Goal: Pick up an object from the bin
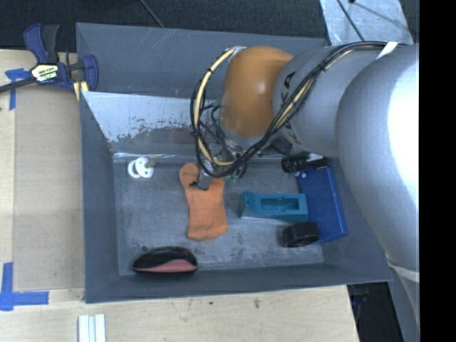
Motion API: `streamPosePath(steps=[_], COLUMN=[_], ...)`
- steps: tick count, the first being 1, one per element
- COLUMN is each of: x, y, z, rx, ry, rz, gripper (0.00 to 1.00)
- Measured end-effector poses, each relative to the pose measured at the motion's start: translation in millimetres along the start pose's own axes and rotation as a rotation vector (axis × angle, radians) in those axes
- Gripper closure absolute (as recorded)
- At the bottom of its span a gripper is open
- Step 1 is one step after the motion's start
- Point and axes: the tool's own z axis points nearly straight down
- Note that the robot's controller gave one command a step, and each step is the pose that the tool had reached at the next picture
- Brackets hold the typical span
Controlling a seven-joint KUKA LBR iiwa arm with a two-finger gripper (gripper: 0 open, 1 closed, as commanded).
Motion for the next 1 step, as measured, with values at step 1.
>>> streamPosePath(steps=[1], x=[-1.3], y=[0.6], z=[-18.6], rx=[-0.004], ry=[-0.007], rz=[0.000], gripper=[1.00])
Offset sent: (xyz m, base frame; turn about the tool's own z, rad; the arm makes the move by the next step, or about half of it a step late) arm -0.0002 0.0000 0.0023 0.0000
